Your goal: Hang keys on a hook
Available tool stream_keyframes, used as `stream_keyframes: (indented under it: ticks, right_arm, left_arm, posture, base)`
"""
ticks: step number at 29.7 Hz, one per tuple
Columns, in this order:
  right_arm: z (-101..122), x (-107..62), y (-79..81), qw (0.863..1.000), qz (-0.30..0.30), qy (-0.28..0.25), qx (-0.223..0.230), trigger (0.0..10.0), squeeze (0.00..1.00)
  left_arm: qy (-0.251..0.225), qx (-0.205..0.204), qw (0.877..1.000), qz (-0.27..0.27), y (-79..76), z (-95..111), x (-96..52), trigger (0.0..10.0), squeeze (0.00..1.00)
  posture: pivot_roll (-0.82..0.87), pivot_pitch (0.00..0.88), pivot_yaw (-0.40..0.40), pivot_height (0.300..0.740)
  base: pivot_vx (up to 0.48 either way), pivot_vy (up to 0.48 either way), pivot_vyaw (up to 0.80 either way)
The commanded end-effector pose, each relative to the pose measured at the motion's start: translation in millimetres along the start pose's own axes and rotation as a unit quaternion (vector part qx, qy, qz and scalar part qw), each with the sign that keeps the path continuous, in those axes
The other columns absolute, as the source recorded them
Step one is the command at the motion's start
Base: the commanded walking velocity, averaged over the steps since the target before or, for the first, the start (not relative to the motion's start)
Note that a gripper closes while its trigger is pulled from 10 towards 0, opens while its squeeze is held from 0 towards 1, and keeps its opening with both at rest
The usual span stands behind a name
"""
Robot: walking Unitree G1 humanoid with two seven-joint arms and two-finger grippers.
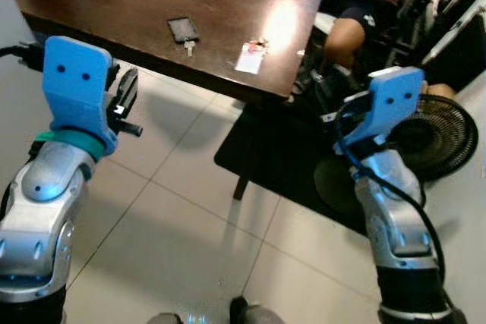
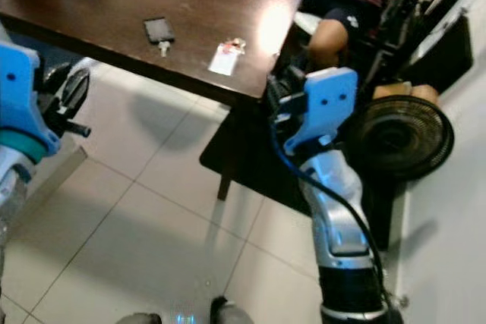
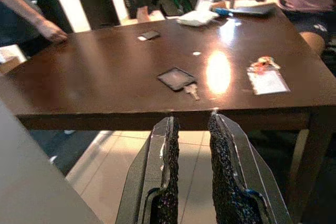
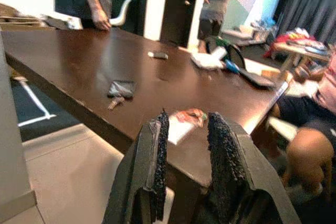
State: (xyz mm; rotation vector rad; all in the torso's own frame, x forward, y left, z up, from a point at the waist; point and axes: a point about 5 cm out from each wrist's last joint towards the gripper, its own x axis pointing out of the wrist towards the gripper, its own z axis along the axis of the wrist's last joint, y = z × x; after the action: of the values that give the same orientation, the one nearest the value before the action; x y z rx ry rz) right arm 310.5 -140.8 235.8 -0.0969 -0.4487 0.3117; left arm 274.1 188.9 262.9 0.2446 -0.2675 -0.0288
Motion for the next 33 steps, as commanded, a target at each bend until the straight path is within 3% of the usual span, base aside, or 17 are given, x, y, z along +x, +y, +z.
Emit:
stream_keyframes:
  ticks: [1,8,12,16,33]
  right_arm:
    - [-0.7,-2.8,-4.4,1.0,-0.007,0.002,-0.004,10.0,0.0]
    - [0.0,-1.3,-1.5,1.0,0.001,-0.009,-0.003,10.0,0.0]
    - [6.4,9.9,17.4,0.999,0.038,-0.032,0.019,10.0,0.0]
    - [6.7,12.6,25.3,0.997,0.056,-0.036,0.029,10.0,0.0]
    - [-0.1,4.0,27.7,0.997,0.054,-0.032,0.038,10.0,0.0]
  left_arm:
    - [-0.004,0.0,1.0,-0.008,-4.0,1.4,0.2,10.0,0.0]
    - [-0.006,0.017,1.0,0.006,-3.6,-0.9,1.4,10.0,0.0]
    - [-0.02,0.018,0.999,0.021,-0.5,4.8,7.6,10.0,0.0]
    - [-0.023,0.025,0.999,0.023,0.7,5.7,9.4,10.0,0.0]
    - [-0.026,0.028,0.999,0.028,2.3,4.1,8.9,10.0,0.0]
  posture:
    - [0.1,0.099,0.019,0.74]
    - [0.12,0.087,0.013,0.74]
    - [0.14,0.089,0.008,0.74]
    - [0.14,0.093,0.007,0.74]
    - [0.14,0.061,0.016,0.74]
  base:
    - [0.0,0.0,-0.8]
    - [0.0,0.0,-0.57]
    - [0.159,0.0,0.0]
    - [0.353,0.0,0.0]
    - [0.351,0.0,0.0]
